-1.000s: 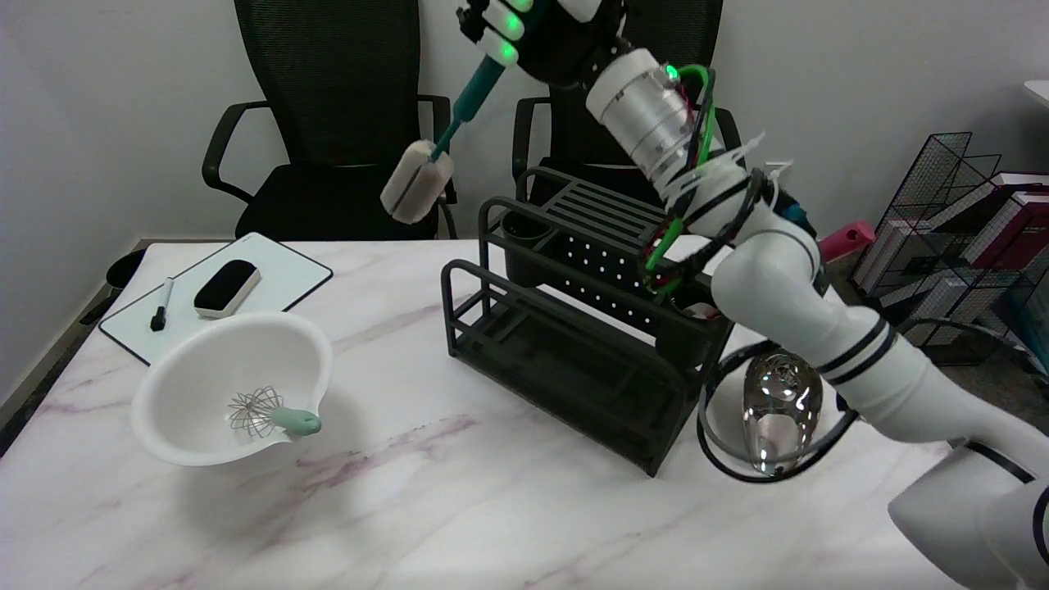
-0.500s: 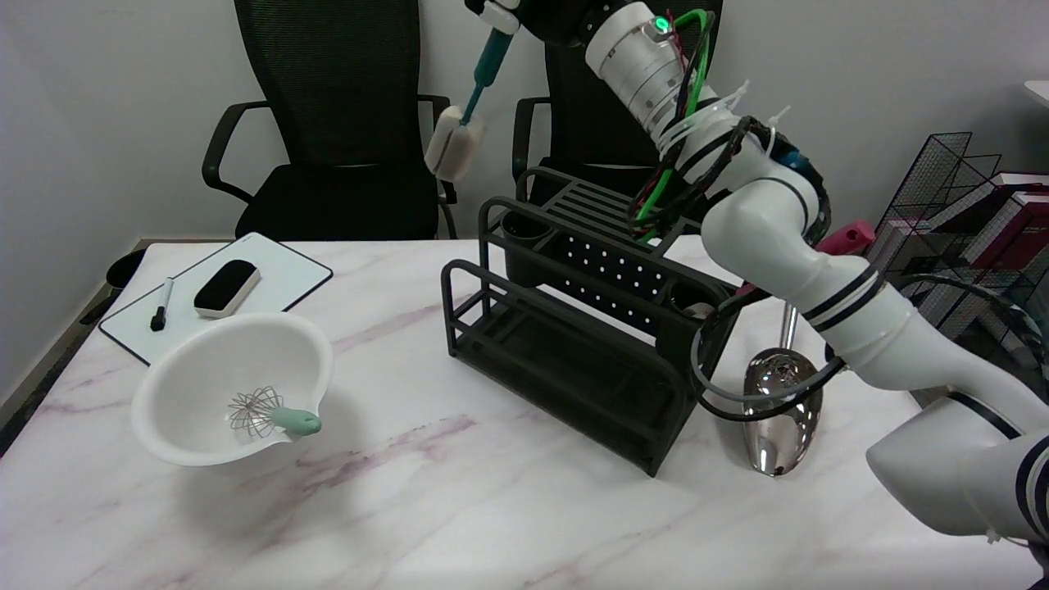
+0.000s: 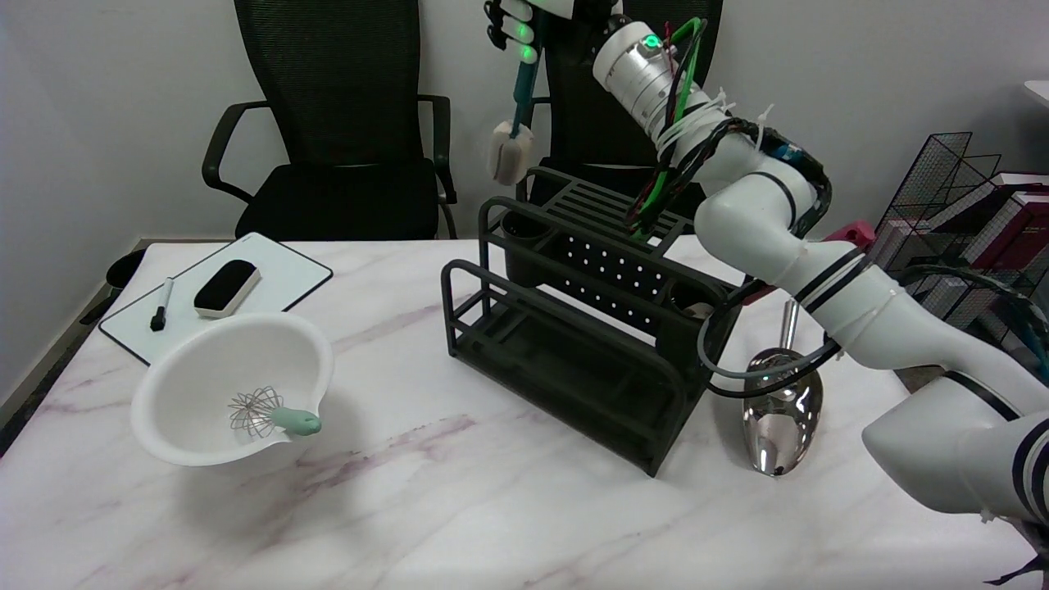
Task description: Place the blue sponge bottle brush into the kitchen storage rack.
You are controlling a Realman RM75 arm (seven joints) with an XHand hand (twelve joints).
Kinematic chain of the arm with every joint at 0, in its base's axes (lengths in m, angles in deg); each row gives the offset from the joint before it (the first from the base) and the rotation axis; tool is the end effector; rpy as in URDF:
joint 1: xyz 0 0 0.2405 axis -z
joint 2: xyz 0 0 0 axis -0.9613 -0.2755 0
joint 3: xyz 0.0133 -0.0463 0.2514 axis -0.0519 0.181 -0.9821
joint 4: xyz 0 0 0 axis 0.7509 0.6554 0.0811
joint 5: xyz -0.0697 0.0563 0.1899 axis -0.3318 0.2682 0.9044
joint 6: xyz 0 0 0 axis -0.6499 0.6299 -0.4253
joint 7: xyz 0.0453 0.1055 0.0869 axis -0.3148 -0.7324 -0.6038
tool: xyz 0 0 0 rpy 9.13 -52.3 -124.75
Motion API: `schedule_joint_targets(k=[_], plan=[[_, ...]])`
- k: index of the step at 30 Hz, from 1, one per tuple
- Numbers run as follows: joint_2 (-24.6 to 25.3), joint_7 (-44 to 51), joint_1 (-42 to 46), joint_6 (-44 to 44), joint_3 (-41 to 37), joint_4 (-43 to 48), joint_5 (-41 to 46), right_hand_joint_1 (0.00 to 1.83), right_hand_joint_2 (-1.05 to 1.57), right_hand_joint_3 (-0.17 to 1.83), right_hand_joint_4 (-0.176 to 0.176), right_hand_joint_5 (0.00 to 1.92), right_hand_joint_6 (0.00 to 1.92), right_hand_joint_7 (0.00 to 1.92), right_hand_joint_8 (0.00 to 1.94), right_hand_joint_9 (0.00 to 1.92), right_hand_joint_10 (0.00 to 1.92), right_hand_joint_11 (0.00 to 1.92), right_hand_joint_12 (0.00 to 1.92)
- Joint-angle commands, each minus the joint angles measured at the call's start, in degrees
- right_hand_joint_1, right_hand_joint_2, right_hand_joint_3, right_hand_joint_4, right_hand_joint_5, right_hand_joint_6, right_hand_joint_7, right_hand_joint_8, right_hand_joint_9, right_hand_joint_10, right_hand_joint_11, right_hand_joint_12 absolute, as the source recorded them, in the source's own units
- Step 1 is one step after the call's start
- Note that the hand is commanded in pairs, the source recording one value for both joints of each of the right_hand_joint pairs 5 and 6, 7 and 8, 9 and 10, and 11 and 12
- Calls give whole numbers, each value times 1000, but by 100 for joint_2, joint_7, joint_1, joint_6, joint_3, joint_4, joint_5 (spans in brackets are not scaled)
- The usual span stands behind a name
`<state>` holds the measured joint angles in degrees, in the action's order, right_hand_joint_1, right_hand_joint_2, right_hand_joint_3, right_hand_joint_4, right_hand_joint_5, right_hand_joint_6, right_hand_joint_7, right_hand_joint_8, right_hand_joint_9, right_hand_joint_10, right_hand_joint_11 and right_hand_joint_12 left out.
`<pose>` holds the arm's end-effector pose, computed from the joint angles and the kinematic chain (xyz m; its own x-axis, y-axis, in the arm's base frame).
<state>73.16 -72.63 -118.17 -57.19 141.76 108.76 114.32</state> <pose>-0.0458 -0.4792 0.2702 0.0191 -0.2708 0.9624 -0.9182 -0.3858 -0.0903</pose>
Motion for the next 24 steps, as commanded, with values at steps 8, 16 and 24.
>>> schedule_joint_targets(k=[8,16,24], plan=[[-68,-400,-10,-205,174,-889,-467,1015,1571,326,0,1920,1920,1920,1920,1920,1920,1866,1866],[-172,-523,258,-217,122,-670,-467,1015,1571,332,0,1920,1920,1920,1920,1920,1920,1871,1871],[-343,-600,474,-178,78,-499,-467,1019,1571,329,0,1920,1920,1920,1920,1920,1920,1870,1870]])
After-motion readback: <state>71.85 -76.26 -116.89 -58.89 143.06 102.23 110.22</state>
